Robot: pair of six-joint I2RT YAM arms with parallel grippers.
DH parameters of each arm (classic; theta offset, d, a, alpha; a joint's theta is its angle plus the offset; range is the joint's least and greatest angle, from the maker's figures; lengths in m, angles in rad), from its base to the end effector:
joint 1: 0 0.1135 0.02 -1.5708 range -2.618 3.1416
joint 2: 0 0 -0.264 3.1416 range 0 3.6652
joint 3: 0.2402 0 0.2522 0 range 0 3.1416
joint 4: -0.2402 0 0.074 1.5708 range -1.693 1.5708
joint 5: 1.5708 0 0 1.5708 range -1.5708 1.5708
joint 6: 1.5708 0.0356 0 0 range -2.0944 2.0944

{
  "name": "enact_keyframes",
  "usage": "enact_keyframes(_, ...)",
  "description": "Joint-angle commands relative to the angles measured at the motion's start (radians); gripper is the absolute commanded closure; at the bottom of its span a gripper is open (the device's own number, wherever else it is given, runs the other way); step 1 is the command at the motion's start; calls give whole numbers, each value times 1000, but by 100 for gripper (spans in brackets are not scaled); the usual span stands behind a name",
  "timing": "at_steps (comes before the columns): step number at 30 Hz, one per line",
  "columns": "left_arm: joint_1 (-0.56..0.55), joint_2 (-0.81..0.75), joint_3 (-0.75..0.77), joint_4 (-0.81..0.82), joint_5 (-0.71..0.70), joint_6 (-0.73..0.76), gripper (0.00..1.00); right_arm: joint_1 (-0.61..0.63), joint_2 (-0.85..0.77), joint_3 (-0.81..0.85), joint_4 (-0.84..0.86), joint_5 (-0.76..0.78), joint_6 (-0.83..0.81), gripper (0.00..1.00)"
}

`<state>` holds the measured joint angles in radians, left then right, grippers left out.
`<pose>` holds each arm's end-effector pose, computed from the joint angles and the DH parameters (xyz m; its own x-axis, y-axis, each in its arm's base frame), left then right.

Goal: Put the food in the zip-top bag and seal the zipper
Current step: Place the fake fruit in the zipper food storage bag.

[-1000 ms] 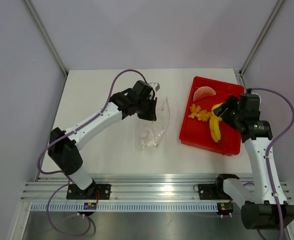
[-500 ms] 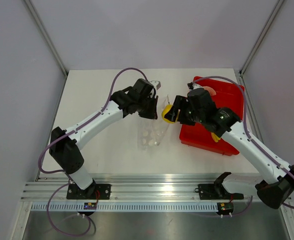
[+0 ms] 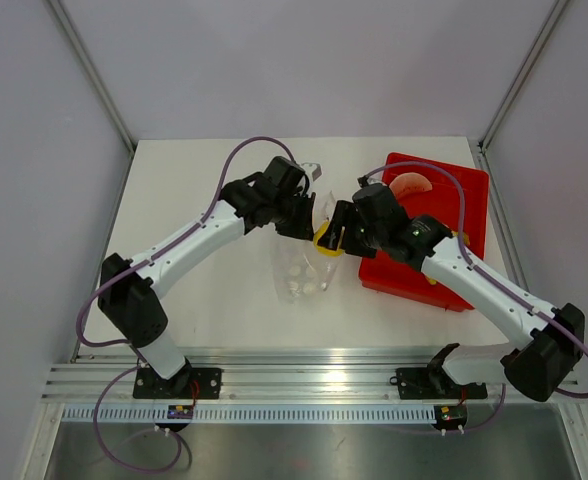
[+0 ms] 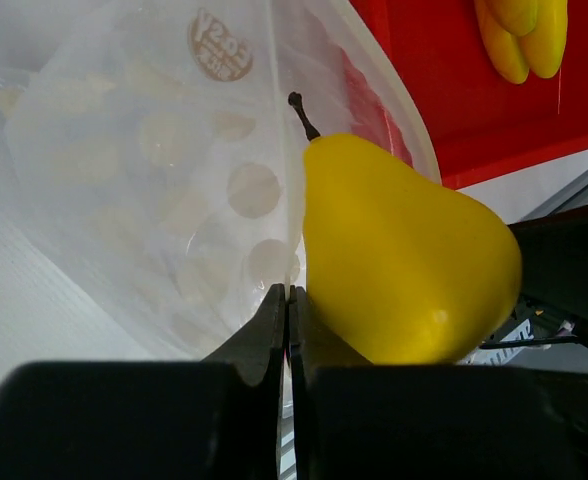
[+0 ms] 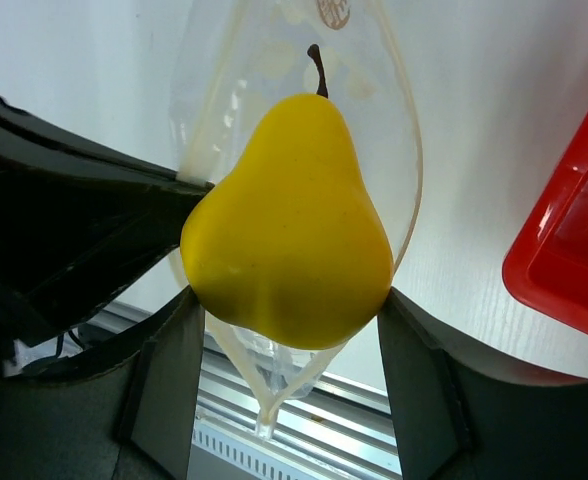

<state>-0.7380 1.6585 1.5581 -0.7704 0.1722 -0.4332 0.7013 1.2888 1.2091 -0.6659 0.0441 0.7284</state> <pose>0.2645 -0.2488 0.3282 -0.8261 0.1923 -0.5297 0.4382 0.8101 -0.3894 0.2119 0.1769 0.3330 -0.7994 0.1954 -0.5682 -0.1175 0.8766 0.4667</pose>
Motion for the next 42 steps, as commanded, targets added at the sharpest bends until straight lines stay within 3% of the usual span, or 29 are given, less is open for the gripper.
enact_keyframes(1,0,-45,62,40,116,28,100,6,15,-19,48,26,26,59)
enact_keyframes(14,18,-77,54,98,260,7,100,6,50,-46,48,28,14,56)
enact_keyframes(17,37,-111,22,128,305,-2,100,6,49,-51,45,28,6,39)
enact_keyframes(18,41,-118,11,138,325,-6,100,6,47,-52,46,28,2,25)
enact_keyframes(21,51,-114,5,132,300,-3,100,6,29,-34,37,10,-9,20)
enact_keyframes(33,65,-55,17,118,280,-10,100,6,-98,37,-44,31,-17,21)
enact_keyframes(37,68,-55,17,100,266,-1,100,6,-172,-17,-41,147,17,39)
enact_keyframes(39,75,-63,14,97,260,2,100,6,-198,-40,-58,209,23,39)
enact_keyframes(42,80,-72,10,95,257,5,100,6,-181,-48,-110,255,11,22)
